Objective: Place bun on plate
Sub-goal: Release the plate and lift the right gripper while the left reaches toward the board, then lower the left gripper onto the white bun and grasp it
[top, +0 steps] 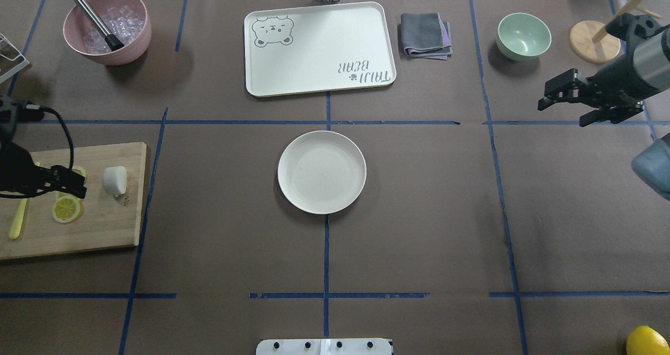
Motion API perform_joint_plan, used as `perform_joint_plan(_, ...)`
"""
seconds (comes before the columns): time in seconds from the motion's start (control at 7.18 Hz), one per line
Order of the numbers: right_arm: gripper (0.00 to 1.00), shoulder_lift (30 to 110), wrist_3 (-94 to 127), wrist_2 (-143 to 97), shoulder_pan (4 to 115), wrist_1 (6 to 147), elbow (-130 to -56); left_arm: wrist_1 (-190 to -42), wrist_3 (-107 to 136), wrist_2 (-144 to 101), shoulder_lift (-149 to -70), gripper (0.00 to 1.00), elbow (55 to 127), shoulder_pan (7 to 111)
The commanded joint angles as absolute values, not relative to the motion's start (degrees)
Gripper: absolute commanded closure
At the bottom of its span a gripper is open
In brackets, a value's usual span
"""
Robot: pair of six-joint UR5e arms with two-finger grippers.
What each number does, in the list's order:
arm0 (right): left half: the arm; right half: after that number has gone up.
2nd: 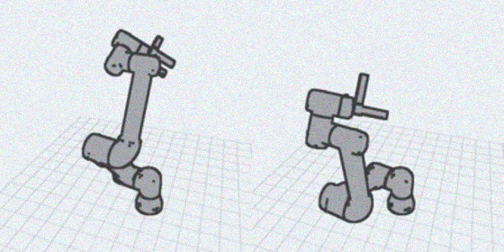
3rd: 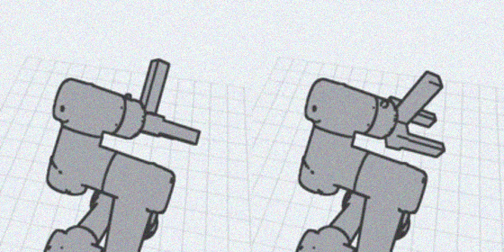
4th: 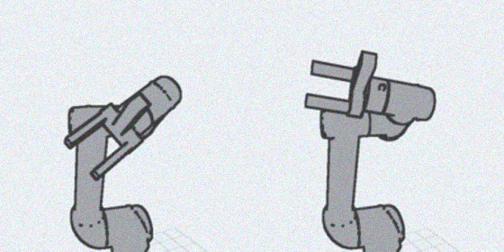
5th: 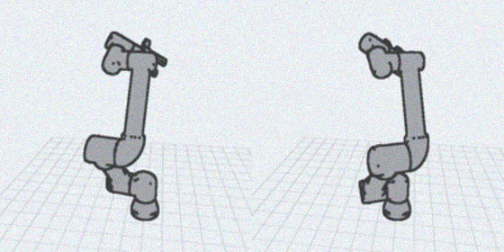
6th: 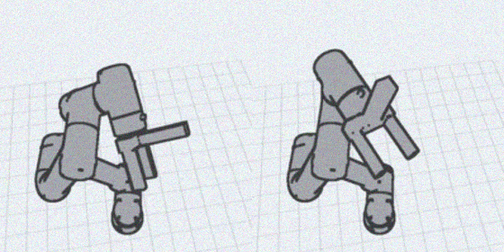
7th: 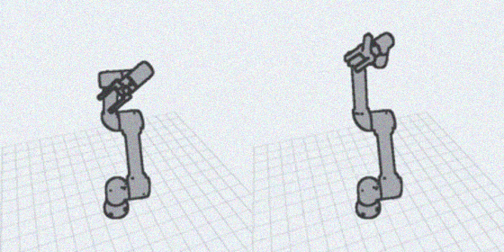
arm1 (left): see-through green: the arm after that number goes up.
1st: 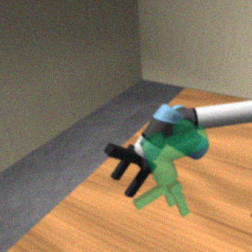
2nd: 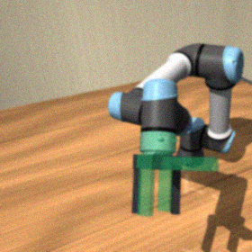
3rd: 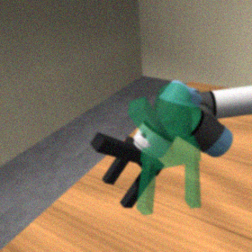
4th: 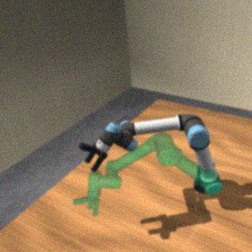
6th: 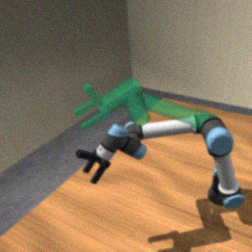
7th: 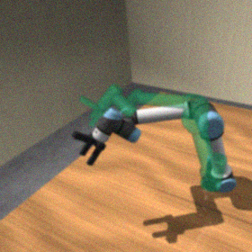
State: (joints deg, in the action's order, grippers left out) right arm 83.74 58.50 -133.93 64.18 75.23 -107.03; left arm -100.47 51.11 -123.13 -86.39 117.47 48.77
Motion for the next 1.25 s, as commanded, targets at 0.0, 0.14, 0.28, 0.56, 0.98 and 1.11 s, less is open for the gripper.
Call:
perform_joint_plan(0.0,0.00,87.3,45.0,-136.3,70.4,79.0,-106.9,-105.7,55.6,-119.5,-92.9,0.00,107.4,46.4)
perform_joint_plan(0.14,0.00,89.2,40.0,-136.5,71.3,79.6,-106.7,-105.9,55.6,-118.7,-94.6,0.00,105.6,46.4)
perform_joint_plan(0.28,0.00,89.6,38.9,-136.5,71.3,79.6,-106.5,-105.9,55.5,-118.6,-94.6,0.00,105.1,46.4)
perform_joint_plan(0.56,0.00,89.5,38.8,-136.5,71.3,79.6,-106.3,-110.2,56.2,-118.7,-94.7,0.00,101.9,46.1)
perform_joint_plan(0.98,0.00,89.9,38.8,-136.5,71.3,79.6,-106.8,-111.0,57.0,-118.7,-94.7,0.00,100.5,45.4)
perform_joint_plan(1.11,0.00,89.8,38.8,-136.5,71.3,79.6,-106.7,-111.0,57.0,-119.1,-94.7,0.01,100.3,45.1)
